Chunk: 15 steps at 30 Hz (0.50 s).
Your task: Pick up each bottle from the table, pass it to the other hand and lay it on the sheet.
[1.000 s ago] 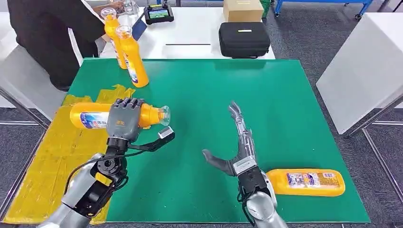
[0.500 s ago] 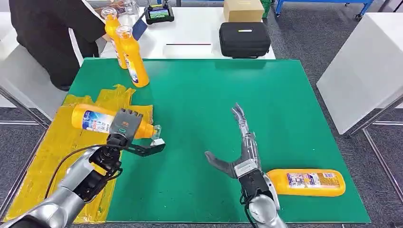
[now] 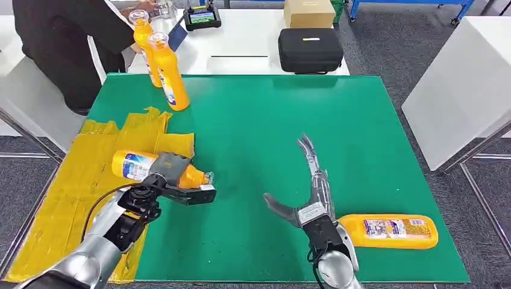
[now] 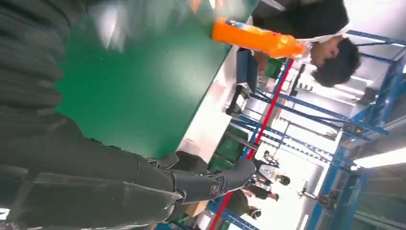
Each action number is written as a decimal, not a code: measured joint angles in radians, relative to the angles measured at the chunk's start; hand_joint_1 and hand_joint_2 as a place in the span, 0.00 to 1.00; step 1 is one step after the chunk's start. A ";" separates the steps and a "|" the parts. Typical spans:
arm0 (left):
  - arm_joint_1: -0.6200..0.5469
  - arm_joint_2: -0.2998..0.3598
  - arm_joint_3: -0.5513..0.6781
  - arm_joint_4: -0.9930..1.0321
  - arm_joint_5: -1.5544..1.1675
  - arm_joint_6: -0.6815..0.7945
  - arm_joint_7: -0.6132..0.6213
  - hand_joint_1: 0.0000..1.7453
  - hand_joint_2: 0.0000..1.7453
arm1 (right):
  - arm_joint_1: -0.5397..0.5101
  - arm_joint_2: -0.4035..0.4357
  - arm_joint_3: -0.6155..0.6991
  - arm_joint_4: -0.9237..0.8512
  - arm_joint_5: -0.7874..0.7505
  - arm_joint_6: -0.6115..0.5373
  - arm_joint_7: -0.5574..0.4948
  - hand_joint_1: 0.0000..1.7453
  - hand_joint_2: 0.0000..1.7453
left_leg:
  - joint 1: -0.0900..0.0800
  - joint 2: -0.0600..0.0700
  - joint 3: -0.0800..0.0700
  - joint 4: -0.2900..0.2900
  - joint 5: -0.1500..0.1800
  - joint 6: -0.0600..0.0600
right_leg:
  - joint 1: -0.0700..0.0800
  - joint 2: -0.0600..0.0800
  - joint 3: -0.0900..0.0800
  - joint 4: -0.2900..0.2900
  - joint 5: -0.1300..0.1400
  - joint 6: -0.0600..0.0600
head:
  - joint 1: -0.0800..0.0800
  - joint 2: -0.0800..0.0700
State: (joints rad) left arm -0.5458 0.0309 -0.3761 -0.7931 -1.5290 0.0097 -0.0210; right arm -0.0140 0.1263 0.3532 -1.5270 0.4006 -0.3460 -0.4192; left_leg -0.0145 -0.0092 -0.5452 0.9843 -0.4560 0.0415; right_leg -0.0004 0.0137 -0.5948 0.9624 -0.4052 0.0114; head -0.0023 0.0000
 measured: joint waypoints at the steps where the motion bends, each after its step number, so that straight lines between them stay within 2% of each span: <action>1: 0.000 -0.006 0.006 0.000 -0.001 0.017 0.012 0.00 0.00 | 0.002 0.002 -0.004 0.000 0.003 0.001 0.001 0.00 1.00 | 0.000 0.000 0.000 0.000 0.000 0.000 | 0.000 0.000 0.000 0.000 0.000 0.000 | 0.000 0.000; 8: 0.000 -0.034 0.050 -0.002 -0.021 0.071 0.070 0.00 0.00 | 0.018 0.008 -0.006 -0.009 0.025 0.014 0.016 0.00 1.00 | 0.000 0.000 0.000 0.000 0.000 0.000 | 0.000 0.000 0.000 0.000 0.000 0.000 | 0.000 0.000; 15: 0.050 -0.066 0.142 -0.110 -0.023 0.266 0.215 0.00 0.00 | 0.050 0.010 -0.010 -0.032 0.051 0.015 0.017 0.00 1.00 | 0.000 0.000 0.000 0.000 0.000 0.000 | 0.000 0.000 0.000 0.000 0.000 0.000 | 0.000 0.000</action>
State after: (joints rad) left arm -0.4961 -0.0351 -0.2345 -0.9028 -1.5522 0.2754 0.1941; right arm 0.0357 0.1366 0.3433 -1.5587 0.4513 -0.3311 -0.4021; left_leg -0.0145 -0.0090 -0.5453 0.9843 -0.4561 0.0415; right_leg -0.0005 0.0137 -0.5948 0.9624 -0.4052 0.0114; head -0.0027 0.0000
